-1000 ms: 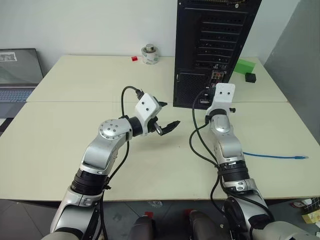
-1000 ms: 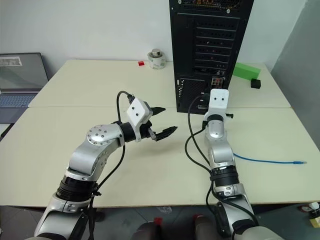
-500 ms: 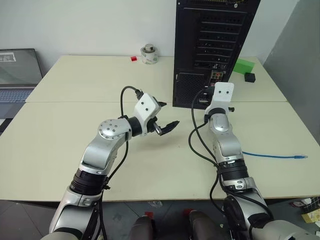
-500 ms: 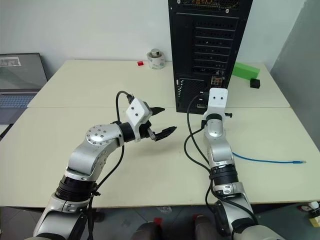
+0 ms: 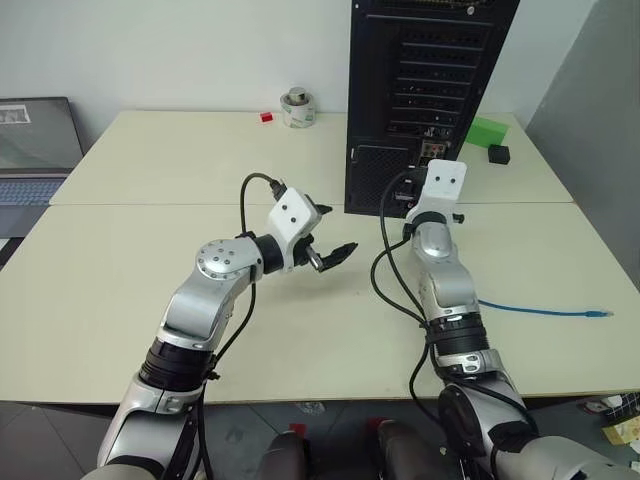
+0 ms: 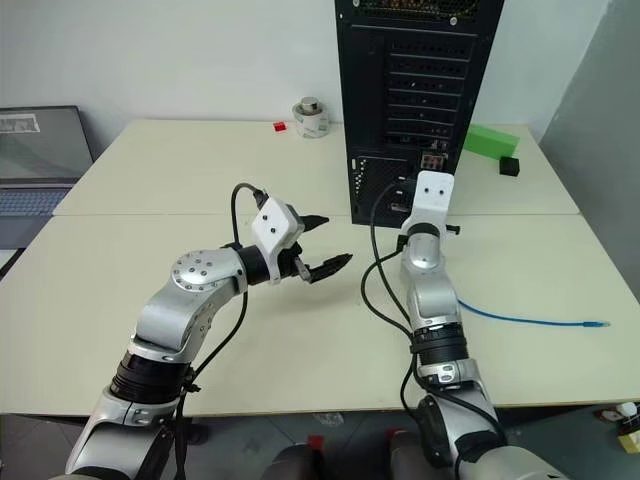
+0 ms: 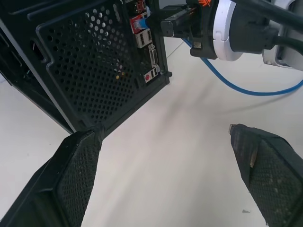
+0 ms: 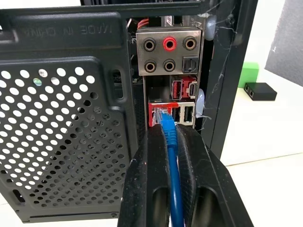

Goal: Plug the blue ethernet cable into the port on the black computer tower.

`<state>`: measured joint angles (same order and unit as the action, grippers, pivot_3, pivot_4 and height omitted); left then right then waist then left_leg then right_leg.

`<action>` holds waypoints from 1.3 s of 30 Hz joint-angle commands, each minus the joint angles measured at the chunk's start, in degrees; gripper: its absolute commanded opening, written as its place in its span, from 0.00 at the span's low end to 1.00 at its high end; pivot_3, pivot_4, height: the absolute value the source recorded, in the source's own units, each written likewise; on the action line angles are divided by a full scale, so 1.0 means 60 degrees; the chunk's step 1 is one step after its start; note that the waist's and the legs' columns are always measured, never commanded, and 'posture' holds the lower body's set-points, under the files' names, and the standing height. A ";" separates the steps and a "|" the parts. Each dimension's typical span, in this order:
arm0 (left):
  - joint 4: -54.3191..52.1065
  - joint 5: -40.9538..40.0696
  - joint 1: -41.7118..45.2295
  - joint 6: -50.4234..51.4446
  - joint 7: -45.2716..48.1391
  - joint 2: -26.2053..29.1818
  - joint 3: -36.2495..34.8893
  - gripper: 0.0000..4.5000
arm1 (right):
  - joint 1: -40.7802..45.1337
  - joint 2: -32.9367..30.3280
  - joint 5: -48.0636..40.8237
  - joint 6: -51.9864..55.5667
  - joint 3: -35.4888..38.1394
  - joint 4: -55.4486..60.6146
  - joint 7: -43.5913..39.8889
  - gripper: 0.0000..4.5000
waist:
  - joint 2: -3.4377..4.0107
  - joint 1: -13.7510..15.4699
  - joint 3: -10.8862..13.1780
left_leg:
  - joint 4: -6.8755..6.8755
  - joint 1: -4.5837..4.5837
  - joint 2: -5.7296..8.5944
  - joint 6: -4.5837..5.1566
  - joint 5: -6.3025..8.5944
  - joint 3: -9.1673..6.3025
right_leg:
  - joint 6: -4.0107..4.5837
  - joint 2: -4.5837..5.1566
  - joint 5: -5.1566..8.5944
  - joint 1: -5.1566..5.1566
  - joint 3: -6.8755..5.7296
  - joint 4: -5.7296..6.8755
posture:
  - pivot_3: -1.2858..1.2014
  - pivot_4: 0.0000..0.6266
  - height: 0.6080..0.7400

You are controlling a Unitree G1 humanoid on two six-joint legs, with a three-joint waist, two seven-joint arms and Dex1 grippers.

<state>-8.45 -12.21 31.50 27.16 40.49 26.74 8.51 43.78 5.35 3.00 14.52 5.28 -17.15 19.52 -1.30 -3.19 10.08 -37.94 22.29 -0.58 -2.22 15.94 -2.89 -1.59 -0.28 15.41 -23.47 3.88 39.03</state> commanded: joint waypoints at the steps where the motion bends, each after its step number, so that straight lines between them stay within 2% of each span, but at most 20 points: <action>1: -0.0374 0.0229 0.0017 0.0142 -0.0447 0.0041 -0.0231 0.99 | 0.0472 0.0209 0.0085 -0.0448 -0.0095 0.0053 0.0303 0.00 | 0.0000 -0.0004 0.0000 | 0.0000 0.0013 0.0000 0.0000 0.0000 -0.0002 | 0.0000 0.0000 0.0000 -0.0011 -0.0002 0.0001 | 0.52 0.24 1.00; 6: -0.0301 0.0412 0.0186 0.0375 -0.0987 -0.0045 -0.0364 0.99 | 0.0757 0.0335 0.0137 -0.0755 -0.0141 -0.0364 0.0445 0.00 | 0.0000 -0.0011 0.0000 | -0.0002 0.0021 0.0001 0.0000 0.0000 -0.0001 | 0.0001 0.0008 -0.0001 -0.0018 -0.0001 0.0002 | 0.52 0.24 1.00; 22: -0.0404 0.0269 0.0246 0.0626 -0.1152 -0.0116 -0.0570 0.99 | 0.1648 0.0300 0.0083 -0.1768 -0.0108 -0.2041 0.0625 0.00 | 0.0002 -0.0229 0.0001 | -0.0004 0.0020 -0.0002 -0.0002 -0.0002 0.0005 | 0.0016 0.0035 -0.0014 -0.0027 -0.0001 0.0013 | 0.52 0.24 1.00; 29: -0.0293 0.0292 0.0240 0.0528 -0.1127 -0.0126 -0.0543 0.99 | 0.1205 0.0271 -0.0208 -0.1952 -0.0222 -0.1908 -0.0169 0.00 | 0.0002 -0.0327 0.0001 | -0.0004 0.0017 -0.0004 -0.0002 -0.0002 0.0006 | 0.0016 0.0034 -0.0017 -0.0027 0.0002 0.0016 | 0.52 0.24 1.00; 30: -0.0248 0.0326 0.0254 0.0474 -0.1130 -0.0120 -0.0529 1.00 | 0.1081 0.0252 -0.0198 -0.1962 -0.0230 -0.1810 -0.0233 0.15 | 0.0002 -0.0332 0.0001 | -0.0004 0.0015 -0.0007 -0.0002 -0.0002 0.0008 | 0.0017 0.0032 -0.0017 -0.0028 0.0004 0.0017 | 0.52 0.24 1.00; 31: -0.0203 0.0358 0.0273 0.0431 -0.1134 -0.0116 -0.0519 1.00 | 0.0992 0.0235 -0.0191 -0.1940 -0.0234 -0.1740 -0.0282 0.16 | 0.0003 -0.0330 0.0002 | -0.0003 0.0014 -0.0011 -0.0002 -0.0002 0.0008 | 0.0018 0.0029 -0.0018 -0.0028 0.0004 0.0018 | 0.52 0.24 1.00; 39: 0.0159 0.0487 0.0402 0.0217 -0.1126 -0.0136 -0.0489 1.00 | 0.0143 0.0158 -0.0027 -0.1518 -0.0486 -0.0550 -0.0693 0.55 | 0.0003 -0.0269 0.0002 | 0.0000 0.0057 0.0006 -0.0003 -0.0002 0.0000 | 0.0019 0.0047 -0.0018 -0.0052 -0.0005 0.0004 | 0.52 0.24 1.00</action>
<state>-7.14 -9.63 32.76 29.59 34.12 26.05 6.39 45.44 6.43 2.31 4.72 3.46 -26.04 16.29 -1.29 -4.80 10.09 -37.95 22.63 -0.54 -2.24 15.93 -2.89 -1.48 0.00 15.30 -23.79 3.85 39.06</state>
